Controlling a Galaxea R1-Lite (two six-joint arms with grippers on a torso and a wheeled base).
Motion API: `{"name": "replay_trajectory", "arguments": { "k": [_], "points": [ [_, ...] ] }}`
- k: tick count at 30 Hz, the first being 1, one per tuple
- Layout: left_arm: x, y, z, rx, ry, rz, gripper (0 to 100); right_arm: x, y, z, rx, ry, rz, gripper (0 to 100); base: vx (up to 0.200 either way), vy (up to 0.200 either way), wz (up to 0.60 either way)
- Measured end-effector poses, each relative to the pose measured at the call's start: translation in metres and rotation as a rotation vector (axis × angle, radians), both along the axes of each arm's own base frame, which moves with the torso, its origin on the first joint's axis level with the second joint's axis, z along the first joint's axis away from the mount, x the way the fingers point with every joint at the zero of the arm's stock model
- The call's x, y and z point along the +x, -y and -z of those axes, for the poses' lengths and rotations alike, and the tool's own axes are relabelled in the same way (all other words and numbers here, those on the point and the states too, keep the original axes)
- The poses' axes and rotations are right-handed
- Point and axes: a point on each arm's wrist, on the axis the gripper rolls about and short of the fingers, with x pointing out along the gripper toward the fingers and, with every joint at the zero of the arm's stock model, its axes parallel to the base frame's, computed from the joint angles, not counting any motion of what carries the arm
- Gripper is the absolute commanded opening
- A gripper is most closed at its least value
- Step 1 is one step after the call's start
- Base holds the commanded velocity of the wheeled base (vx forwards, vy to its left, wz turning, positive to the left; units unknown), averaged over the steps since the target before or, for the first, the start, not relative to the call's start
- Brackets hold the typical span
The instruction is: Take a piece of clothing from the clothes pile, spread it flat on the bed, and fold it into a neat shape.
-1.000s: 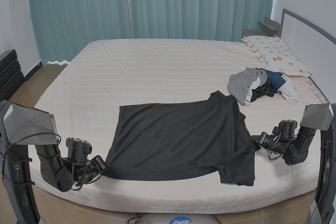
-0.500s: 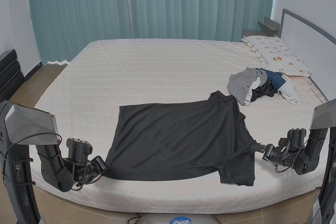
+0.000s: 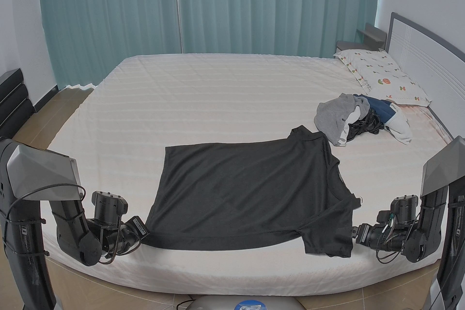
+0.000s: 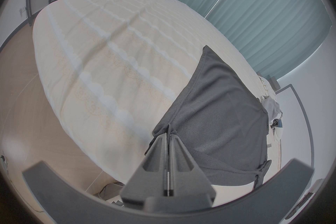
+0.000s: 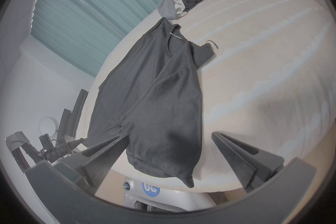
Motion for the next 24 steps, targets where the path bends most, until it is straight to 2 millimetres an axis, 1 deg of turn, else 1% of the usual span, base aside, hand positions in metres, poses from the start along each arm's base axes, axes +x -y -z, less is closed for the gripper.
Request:
{"name": "replay_trajectory", "arguments": {
  "k": [1, 7, 12, 20, 24],
  "points": [
    [0.0, 0.0, 0.0, 0.0, 0.0, 0.0, 0, -0.001, -0.001, 0.001, -0.002, -0.004, -0.003, 0, 0.0, 0.0, 0.0],
    [0.0, 0.0, 0.0, 0.001, 0.0, 0.0, 0, -0.002, -0.006, 0.008, -0.029, -0.028, 0.005, 0, 0.0, 0.0, 0.0],
    [-0.002, 0.0, 0.001, 0.003, -0.007, 0.007, 0, -0.013, -0.006, 0.009, -0.034, -0.069, 0.002, 0, 0.0, 0.0, 0.0],
    [-0.007, -0.002, 0.001, 0.031, -0.019, 0.034, 0, -0.034, 0.001, 0.002, -0.05, -0.081, 0.01, 0, 0.0, 0.0, 0.0],
    [-0.01, -0.006, 0.0, 0.062, -0.022, 0.054, 0, -0.04, 0.006, -0.001, -0.066, -0.094, 0.015, 0, 0.0, 0.0, 0.0]
  ]
}}
